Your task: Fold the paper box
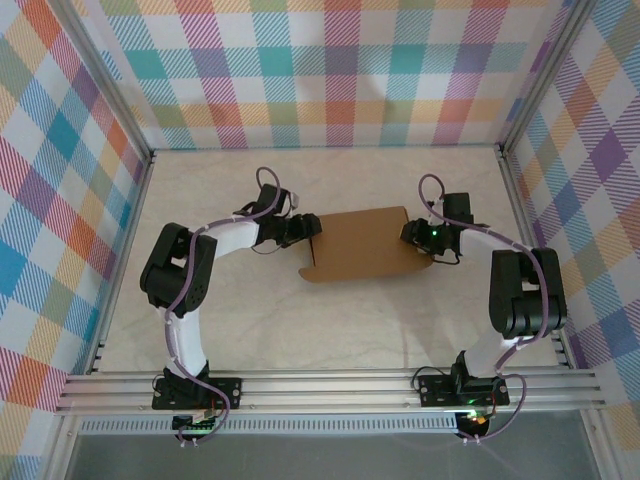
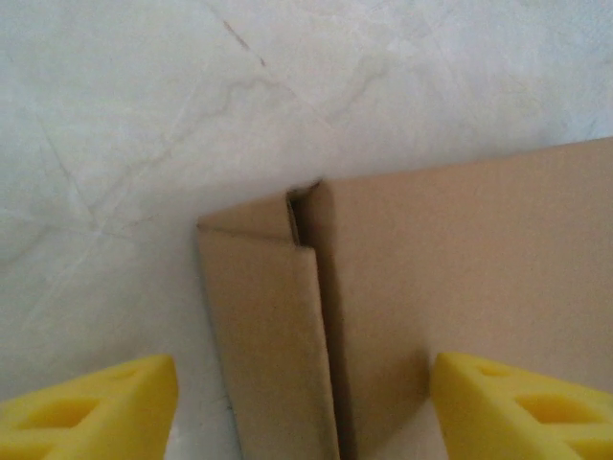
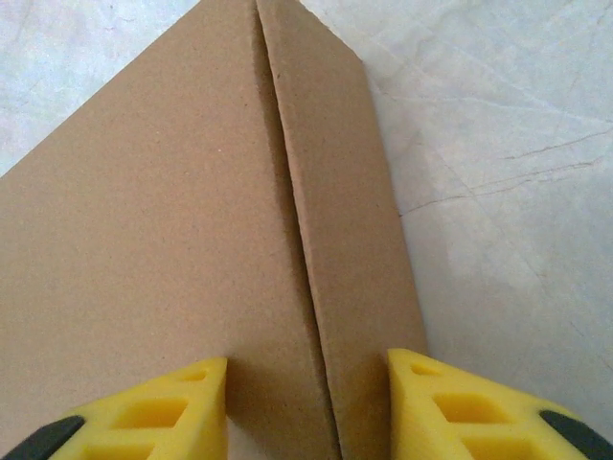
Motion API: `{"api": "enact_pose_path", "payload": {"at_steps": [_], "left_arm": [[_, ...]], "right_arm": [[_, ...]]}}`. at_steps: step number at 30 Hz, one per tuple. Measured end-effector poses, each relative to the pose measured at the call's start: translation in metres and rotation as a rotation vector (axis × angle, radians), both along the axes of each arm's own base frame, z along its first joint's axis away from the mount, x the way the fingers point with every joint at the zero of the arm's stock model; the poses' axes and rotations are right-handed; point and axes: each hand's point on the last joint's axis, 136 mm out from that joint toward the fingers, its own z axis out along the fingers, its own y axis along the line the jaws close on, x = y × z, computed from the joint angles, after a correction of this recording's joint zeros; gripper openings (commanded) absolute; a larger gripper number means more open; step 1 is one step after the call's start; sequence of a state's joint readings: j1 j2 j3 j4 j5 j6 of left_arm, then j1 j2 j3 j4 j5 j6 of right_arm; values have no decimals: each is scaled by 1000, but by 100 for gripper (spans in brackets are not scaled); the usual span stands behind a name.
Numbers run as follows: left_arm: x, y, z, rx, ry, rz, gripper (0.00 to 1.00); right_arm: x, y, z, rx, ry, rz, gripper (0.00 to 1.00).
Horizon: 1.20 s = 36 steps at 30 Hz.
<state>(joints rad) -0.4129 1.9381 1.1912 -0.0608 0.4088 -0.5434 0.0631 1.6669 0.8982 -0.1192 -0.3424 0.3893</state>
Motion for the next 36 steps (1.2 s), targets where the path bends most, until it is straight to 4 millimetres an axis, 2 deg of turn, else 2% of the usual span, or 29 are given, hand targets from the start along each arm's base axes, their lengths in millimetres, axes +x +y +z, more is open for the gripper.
{"api": "enact_pose_path", "payload": {"at_steps": [3,6,7,9,11,17,22,26,29,32,33,36], "left_arm": [[-10,-4,0,-4,35,-18,98],[-20,-6,7,-1,53,-26,100],[-24,-6,13,-3,52,-27,98],[-30,-4,22,-13,46,-24,84],[-35,-3,29,-19,39,-20,65],[-35,8,13,7,67,-7,33],[-29,13,10,-17,71,-10,31],[-26,12,8,-44,66,-29,26],[-24,14,7,-67,54,-36,20],[-24,16,6,-97,47,-52,20],[-23,17,5,-109,48,-63,20],[-21,18,3,-146,49,-95,20]], "right_arm": [[1,2,-1,16,6,-8,41],[2,3,0,32,13,-30,42],[2,3,0,39,16,-36,42],[3,4,0,50,19,-45,43],[5,4,0,57,16,-46,45],[7,5,0,62,7,-42,50],[5,7,0,66,11,-32,57],[2,9,-1,81,25,-26,72],[-3,6,-1,107,33,-34,78],[-8,-1,3,135,32,-55,82],[-7,-6,5,148,28,-66,86],[-3,-18,11,178,8,-90,89]]}}
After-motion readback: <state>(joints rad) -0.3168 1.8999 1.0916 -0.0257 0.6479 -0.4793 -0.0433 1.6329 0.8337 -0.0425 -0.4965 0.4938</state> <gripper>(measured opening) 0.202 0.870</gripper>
